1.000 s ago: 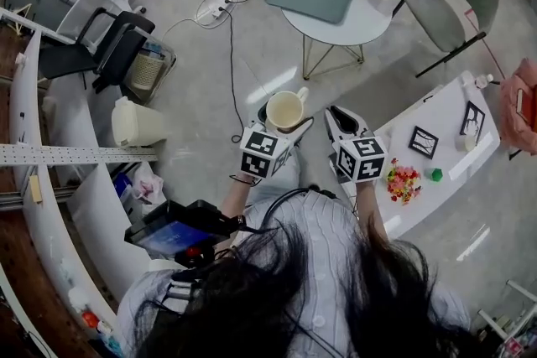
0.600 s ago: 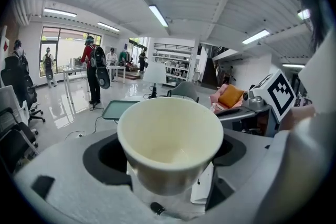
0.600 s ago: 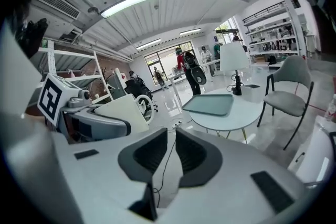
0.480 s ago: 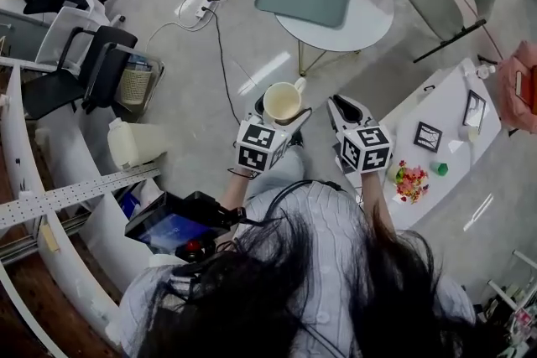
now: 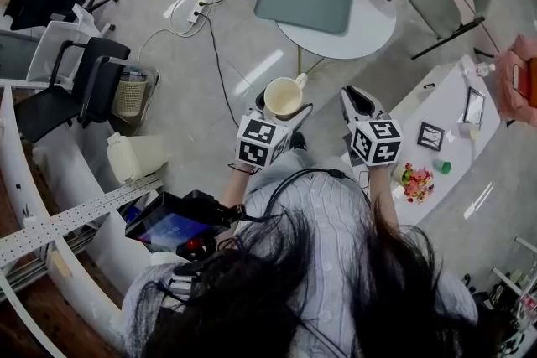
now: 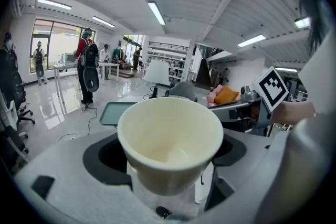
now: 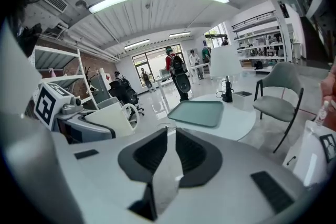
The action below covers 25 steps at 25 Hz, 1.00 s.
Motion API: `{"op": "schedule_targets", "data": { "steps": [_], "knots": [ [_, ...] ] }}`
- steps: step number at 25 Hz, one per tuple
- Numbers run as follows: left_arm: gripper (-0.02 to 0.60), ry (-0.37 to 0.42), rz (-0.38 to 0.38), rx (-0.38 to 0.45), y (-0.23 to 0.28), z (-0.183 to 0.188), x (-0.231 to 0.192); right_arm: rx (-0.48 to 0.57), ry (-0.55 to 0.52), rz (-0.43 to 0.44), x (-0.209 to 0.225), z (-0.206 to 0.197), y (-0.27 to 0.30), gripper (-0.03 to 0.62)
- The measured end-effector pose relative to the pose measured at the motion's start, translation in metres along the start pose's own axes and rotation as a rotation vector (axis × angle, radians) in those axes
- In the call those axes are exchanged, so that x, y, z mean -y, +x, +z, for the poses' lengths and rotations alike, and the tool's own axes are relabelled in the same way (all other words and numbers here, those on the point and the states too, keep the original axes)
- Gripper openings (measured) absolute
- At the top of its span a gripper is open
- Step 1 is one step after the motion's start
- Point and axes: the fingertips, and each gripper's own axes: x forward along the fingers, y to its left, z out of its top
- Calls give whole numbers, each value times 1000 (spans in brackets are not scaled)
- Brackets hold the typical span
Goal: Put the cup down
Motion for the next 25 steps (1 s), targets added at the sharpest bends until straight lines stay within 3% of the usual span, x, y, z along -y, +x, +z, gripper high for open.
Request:
{"op": "schedule_targets", "data": {
  "steps": [16,25],
  "knots": [
    [454,-29,-6,0,26,11,-23,-37,8,11,7,9,28,65],
    [454,-44,23,-20,80,34,-53,-49,-5,47,49,43,79,66]
  ]
}}
